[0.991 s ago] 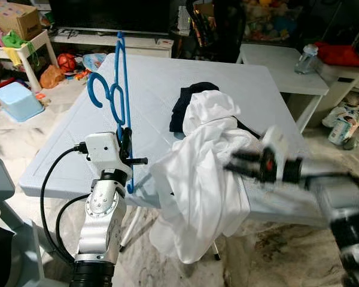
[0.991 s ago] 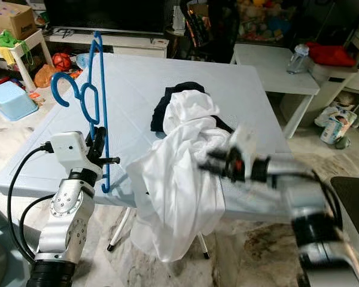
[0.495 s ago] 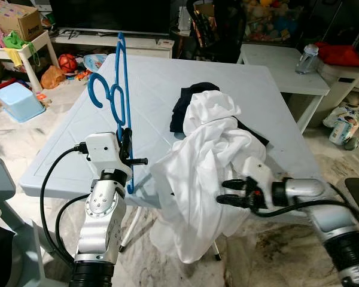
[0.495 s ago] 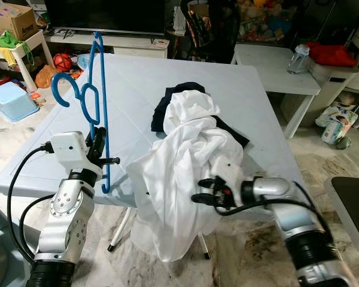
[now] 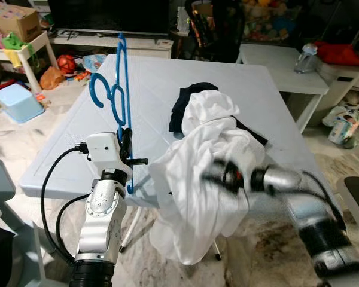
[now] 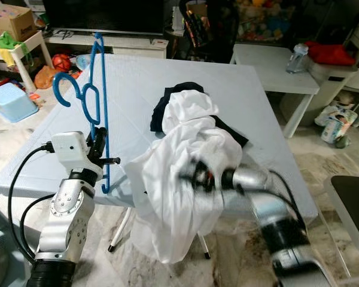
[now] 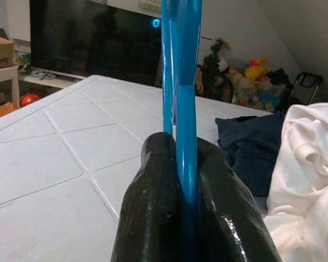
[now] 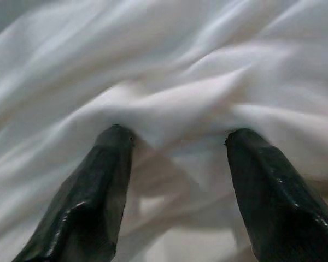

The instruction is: Hang hanger

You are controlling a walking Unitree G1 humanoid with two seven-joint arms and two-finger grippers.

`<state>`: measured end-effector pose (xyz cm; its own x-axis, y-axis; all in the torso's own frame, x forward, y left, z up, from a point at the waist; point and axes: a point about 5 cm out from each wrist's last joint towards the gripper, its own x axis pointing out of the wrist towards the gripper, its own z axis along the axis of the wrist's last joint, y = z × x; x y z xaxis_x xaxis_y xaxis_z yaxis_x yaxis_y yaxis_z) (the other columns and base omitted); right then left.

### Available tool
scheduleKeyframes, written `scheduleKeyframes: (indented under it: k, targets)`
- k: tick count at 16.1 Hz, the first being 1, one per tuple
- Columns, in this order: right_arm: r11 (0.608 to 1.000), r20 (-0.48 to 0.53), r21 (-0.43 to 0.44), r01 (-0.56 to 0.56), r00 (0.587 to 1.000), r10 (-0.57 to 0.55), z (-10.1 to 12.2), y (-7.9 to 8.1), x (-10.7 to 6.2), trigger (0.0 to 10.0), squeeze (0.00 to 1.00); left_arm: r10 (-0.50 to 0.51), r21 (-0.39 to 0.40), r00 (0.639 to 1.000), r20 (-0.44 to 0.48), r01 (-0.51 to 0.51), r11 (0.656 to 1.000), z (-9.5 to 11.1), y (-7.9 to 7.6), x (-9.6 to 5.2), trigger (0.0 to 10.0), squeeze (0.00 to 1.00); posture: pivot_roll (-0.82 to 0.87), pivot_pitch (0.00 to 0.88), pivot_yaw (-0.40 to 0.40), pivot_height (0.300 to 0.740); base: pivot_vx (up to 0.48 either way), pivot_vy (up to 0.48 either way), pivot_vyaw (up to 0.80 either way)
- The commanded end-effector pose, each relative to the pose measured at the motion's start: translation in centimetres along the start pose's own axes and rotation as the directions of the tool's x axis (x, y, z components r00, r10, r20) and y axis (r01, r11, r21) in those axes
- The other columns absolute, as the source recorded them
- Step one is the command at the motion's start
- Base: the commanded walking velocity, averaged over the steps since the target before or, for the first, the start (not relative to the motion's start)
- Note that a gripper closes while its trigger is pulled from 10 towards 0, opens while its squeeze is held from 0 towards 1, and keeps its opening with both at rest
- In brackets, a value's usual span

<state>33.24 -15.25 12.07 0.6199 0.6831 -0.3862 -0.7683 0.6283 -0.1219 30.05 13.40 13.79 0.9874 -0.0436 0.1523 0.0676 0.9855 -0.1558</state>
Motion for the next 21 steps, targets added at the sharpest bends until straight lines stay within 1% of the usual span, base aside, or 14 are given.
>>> scheduleKeyframes:
  k: [1, 3, 6, 7, 8, 9, 12, 13, 14, 15, 18, 19, 20, 21]
  targets:
    - [0.996, -0.010, 0.057, 0.064, 0.998, -0.064, -0.4, -0.8, -0.3, 10.0, 1.00, -0.007, 0.006, 0.999, -0.040, 0.007, 1.000, -0.7, -0.1, -0.1, 10.0, 0.00, -0.03, 0.000, -0.042, 0.740, 0.000, 0.000, 0.00]
    - [0.996, -0.080, 0.052, 0.071, 0.995, -0.067, -1.9, 0.0, -0.3, 10.0, 1.00, -0.008, 0.003, 0.999, -0.041, 0.008, 1.000, -0.8, -0.2, -0.1, 10.0, 0.00, -0.03, 0.000, -0.042, 0.740, 0.000, 0.000, 0.00]
    - [0.997, -0.090, 0.048, 0.063, 0.994, -0.058, -2.0, 0.4, -0.5, 10.0, 1.00, -0.009, 0.004, 0.999, -0.042, 0.009, 1.000, -0.8, -0.1, -0.2, 10.0, 0.00, -0.03, 0.000, -0.038, 0.740, 0.000, 0.000, 0.00]
    - [1.000, -0.117, 0.021, 0.017, 0.993, -0.014, -2.1, 0.7, -1.0, 10.0, 1.00, -0.009, 0.006, 0.999, -0.043, 0.009, 1.000, -0.8, -0.1, -0.1, 10.0, 0.00, -0.03, 0.000, -0.037, 0.740, 0.000, 0.000, 0.00]
    - [1.000, -0.118, 0.019, 0.015, 0.993, -0.012, -2.1, 0.8, -1.1, 10.0, 1.00, -0.009, 0.006, 0.999, -0.043, 0.009, 1.000, -0.8, -0.1, -0.2, 10.0, 0.00, -0.03, 0.000, -0.036, 0.740, 0.000, 0.000, 0.00]
    - [0.999, -0.123, 0.027, 0.024, 0.992, -0.021, -2.1, 0.7, -1.3, 10.0, 0.00, -0.011, 0.005, 0.999, -0.043, 0.011, 1.000, -0.8, -0.1, -0.1, 10.0, 0.00, -0.03, 0.000, -0.036, 0.740, 0.000, 0.000, 0.00]
    - [0.998, -0.162, 0.059, 0.029, 0.987, -0.020, -3.7, 1.7, -0.8, 10.0, 0.00, -0.017, 0.000, 0.999, -0.046, 0.017, 1.000, -0.9, -0.5, -0.1, 10.0, 0.00, -0.04, 0.000, -0.035, 0.740, 0.000, 0.000, 0.00]
    - [0.995, -0.167, 0.095, 0.026, 0.986, -0.009, -4.4, 2.5, -0.3, 6.8, 0.00, -0.018, -0.001, 0.999, -0.047, 0.018, 1.000, -0.9, -0.5, -0.2, 10.0, 0.00, -0.04, 0.000, -0.038, 0.740, 0.000, 0.000, 0.00]
    - [0.993, -0.177, 0.114, 0.027, 0.984, -0.006, -5.0, 3.2, 0.0, 0.0, 0.00, -0.017, -0.001, 0.999, -0.048, 0.017, 1.000, -0.9, -0.4, -0.2, 10.0, 0.00, -0.04, 0.000, -0.038, 0.740, 0.000, 0.000, 0.00]
    - [0.988, -0.181, 0.147, 0.042, 0.983, -0.015, -5.5, 3.9, 0.3, 0.0, 0.00, -0.015, 0.001, 0.999, -0.049, 0.015, 1.000, -0.9, -0.3, -0.2, 10.0, 0.00, -0.04, 0.000, -0.038, 0.740, 0.000, 0.000, 0.00]
    - [0.970, -0.175, 0.226, 0.087, 0.983, -0.047, -6.0, 4.9, 1.4, 0.0, 0.00, -0.010, 0.007, 0.999, -0.050, 0.010, 1.000, -0.9, -0.1, -0.3, 10.0, 0.00, -0.03, 0.000, -0.041, 0.740, 0.000, 0.000, 0.00]
    - [0.963, -0.169, 0.243, 0.120, 0.982, -0.079, -6.0, 4.9, 1.8, 0.0, 0.00, -0.010, 0.007, 0.999, -0.049, 0.011, 1.000, -0.9, -0.1, -0.3, 10.0, 0.00, -0.02, 0.000, -0.043, 0.740, 0.000, 0.000, 0.00]
    - [0.941, -0.154, 0.286, 0.180, 0.978, -0.140, -5.8, 4.8, 2.4, 0.0, 0.00, -0.013, 0.006, 0.999, -0.048, 0.014, 1.000, -0.8, -0.2, -0.2, 10.0, 0.00, -0.02, 0.000, -0.043, 0.740, 0.000, 0.000, 0.00]
    - [0.927, -0.145, 0.315, 0.202, 0.976, -0.163, -5.6, 4.8, 2.6, 0.0, 0.00, -0.015, 0.005, 0.999, -0.047, 0.015, 1.000, -0.8, -0.3, -0.2, 10.0, 0.00, -0.02, 0.000, -0.045, 0.740, 0.000, 0.000, 0.00]
